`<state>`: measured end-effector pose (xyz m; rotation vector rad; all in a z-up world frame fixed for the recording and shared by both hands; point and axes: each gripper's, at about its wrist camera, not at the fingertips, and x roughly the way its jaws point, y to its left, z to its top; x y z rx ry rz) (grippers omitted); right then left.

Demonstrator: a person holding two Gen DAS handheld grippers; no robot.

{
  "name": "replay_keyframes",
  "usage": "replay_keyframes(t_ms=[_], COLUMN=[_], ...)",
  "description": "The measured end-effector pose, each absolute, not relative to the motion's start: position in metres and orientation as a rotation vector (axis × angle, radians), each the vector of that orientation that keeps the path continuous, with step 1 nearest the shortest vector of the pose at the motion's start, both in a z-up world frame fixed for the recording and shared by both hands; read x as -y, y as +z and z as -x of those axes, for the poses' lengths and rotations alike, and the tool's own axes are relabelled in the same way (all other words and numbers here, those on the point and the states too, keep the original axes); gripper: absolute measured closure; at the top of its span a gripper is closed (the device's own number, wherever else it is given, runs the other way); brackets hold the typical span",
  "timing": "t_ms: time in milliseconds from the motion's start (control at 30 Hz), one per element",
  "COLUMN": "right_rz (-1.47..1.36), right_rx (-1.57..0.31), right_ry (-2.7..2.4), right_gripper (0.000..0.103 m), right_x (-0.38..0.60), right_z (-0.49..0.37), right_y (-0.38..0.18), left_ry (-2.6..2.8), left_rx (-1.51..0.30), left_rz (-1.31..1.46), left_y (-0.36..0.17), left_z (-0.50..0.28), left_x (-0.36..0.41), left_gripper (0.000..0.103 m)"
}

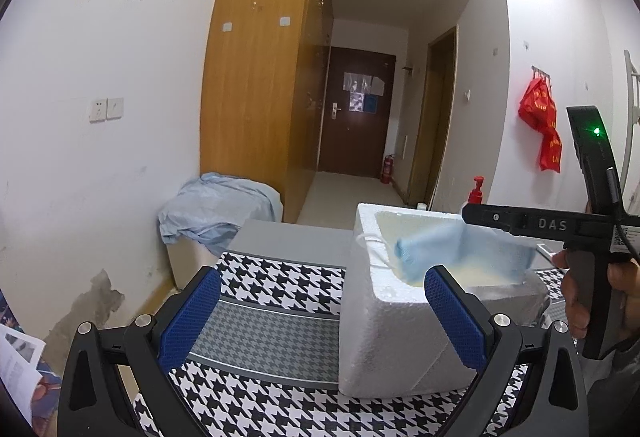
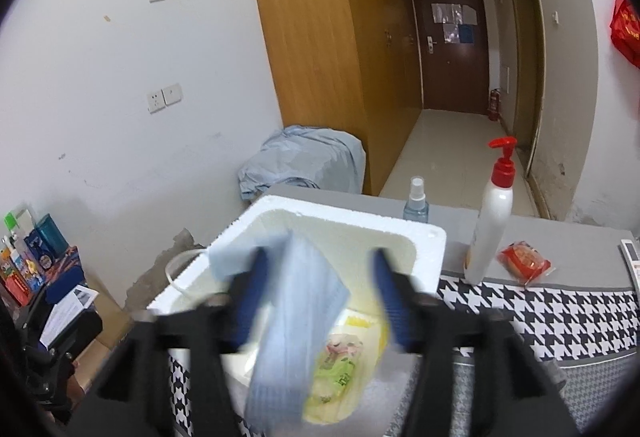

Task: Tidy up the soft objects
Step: 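Lower the blue mask into the box and open the right gripper, then withdraw both tools from the box toward the grey sock and white tube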

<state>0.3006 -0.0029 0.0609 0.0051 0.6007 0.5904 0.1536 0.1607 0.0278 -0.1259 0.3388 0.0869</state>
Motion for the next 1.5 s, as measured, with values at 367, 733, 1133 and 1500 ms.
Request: replay_keyframes(t_ms=[367,733,1133,1500], right_rz=[0.013,0.005,-0.01,-0.007], right_rx=[-0.573,-0.56,-0.501,-0.439], right_ry=[0.607,0.621,0.632,0.651], right_gripper=[0.023,0.023,0.006,0.0], right_x=[0.007,0.017,0.037,0.062], right_z=[-0.293,-0.286,-0.263,-0.234], right_y=[0.065,0.068,0.081,0.089], left_ry=[0.079,0.076,0.081,0.067], left_rx=[-0.353,-0.351,-0.322,-0.296], left_rz=[0.112,0.096,0.075,0.048], left_y=[0.026,0.029,0.039,0.049], left_z=[-0.159,-0.156,-0.145,-0.134], left_x=[-0.156,-0.145,-0.127,-0.103], left_gripper=[0.001,0.001,0.001,0.001])
